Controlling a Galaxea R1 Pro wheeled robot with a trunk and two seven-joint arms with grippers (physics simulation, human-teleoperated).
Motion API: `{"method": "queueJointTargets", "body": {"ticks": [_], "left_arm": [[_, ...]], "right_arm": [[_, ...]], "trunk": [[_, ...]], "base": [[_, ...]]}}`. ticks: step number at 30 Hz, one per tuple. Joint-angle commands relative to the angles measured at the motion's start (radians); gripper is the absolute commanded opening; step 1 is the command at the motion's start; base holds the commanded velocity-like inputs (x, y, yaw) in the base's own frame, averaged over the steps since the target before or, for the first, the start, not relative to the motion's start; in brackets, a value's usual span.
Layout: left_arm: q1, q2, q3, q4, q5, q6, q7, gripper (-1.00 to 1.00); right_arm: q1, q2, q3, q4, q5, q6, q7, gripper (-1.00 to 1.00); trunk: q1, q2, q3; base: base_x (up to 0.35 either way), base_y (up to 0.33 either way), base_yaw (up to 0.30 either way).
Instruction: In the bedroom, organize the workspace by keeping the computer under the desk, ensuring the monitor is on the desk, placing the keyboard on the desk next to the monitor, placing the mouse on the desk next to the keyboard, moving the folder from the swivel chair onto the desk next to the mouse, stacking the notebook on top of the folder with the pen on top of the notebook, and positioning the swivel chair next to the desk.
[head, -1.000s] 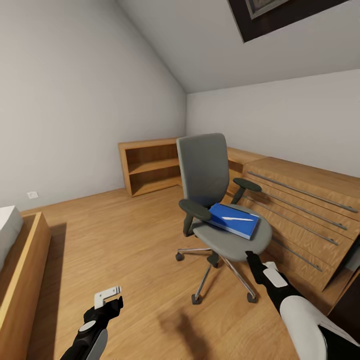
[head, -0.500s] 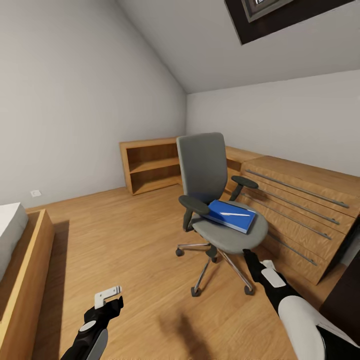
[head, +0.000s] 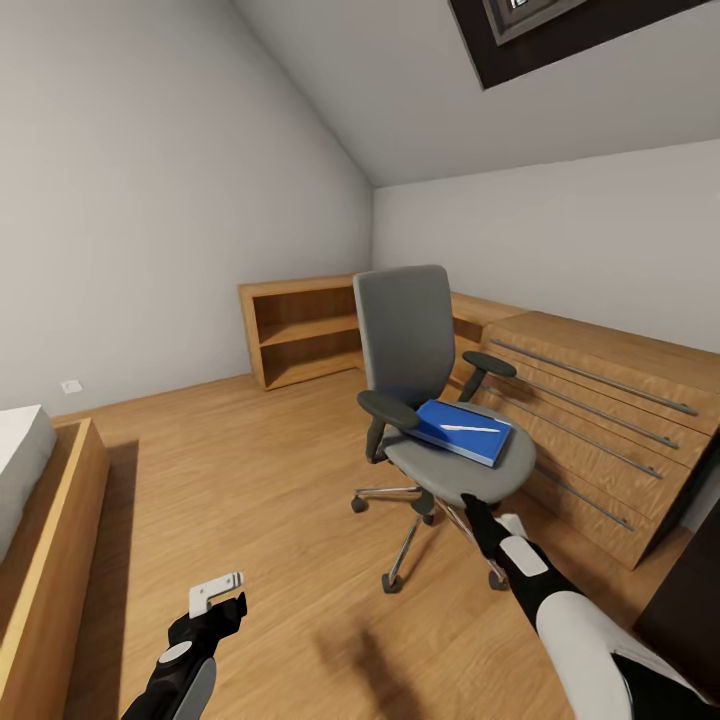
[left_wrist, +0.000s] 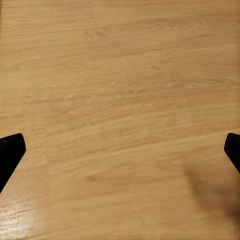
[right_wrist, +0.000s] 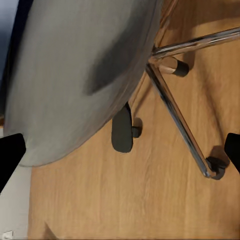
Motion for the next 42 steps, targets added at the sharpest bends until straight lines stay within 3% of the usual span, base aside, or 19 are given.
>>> {"method": "queueJointTargets", "body": {"ticks": [1, 6, 11, 16, 19, 26, 28, 29, 42], "left_arm": [[-0.001, 0.001, -0.005, -0.002, 0.008, 0.003, 0.009, 1.0], [-0.001, 0.001, -0.005, -0.003, 0.008, 0.003, 0.009, 1.0], [-0.001, 0.001, -0.005, -0.003, 0.008, 0.003, 0.009, 1.0], [0.0, 0.0, -0.005, -0.003, 0.009, 0.003, 0.008, 1.0], [0.0, 0.0, -0.005, -0.003, 0.009, 0.003, 0.008, 1.0], [-0.001, 0.0, -0.005, -0.003, 0.01, 0.003, 0.008, 1.0], [0.0, 0.0, -0.007, -0.003, 0.01, 0.003, 0.008, 1.0], [-0.001, 0.001, -0.028, -0.003, 0.009, 0.003, 0.009, 1.0], [0.0, 0.001, -0.032, -0.003, 0.009, 0.003, 0.009, 1.0]], "right_arm": [[0.0, 0.012, -0.005, 0.0, -0.004, 0.005, 0.009, 1.0], [0.001, 0.046, -0.003, 0.018, -0.004, 0.005, 0.019, 1.0], [0.001, 0.059, 0.005, 0.047, -0.004, 0.005, 0.021, 1.0], [0.001, 0.068, 0.062, 0.057, -0.005, 0.006, 0.02, 1.0], [0.001, 0.069, 0.069, 0.058, -0.005, 0.007, 0.02, 1.0], [0.001, 0.101, 0.077, 0.057, -0.005, 0.008, 0.018, 1.0], [0.001, 0.102, 0.076, 0.057, -0.006, 0.008, 0.019, 1.0], [0.001, 0.1, 0.075, 0.057, -0.006, 0.008, 0.02, 1.0], [0.001, 0.096, 0.075, 0.057, -0.007, 0.006, 0.02, 1.0]], "trunk": [[0.0, 0.0, -0.001], [0.0, 0.0, -0.001], [0.0, 0.0, -0.001], [0.0, 0.0, -0.001], [0.0, 0.0, -0.001], [0.0, 0.0, -0.001], [0.0, 0.0, -0.001], [0.0, 0.0, -0.001], [0.0, 0.0, -0.001]], "base": [[0.0, 0.0, 0.0], [0.0, 0.0, 0.0], [0.0, 0.0, 0.0], [0.0, 0.0, 0.0], [0.0, 0.0, 0.0], [0.0, 0.0, 0.0], [0.0, 0.0, 0.0], [0.02, 0.0, 0.0], [0.231, 0.0, 0.0]]}}
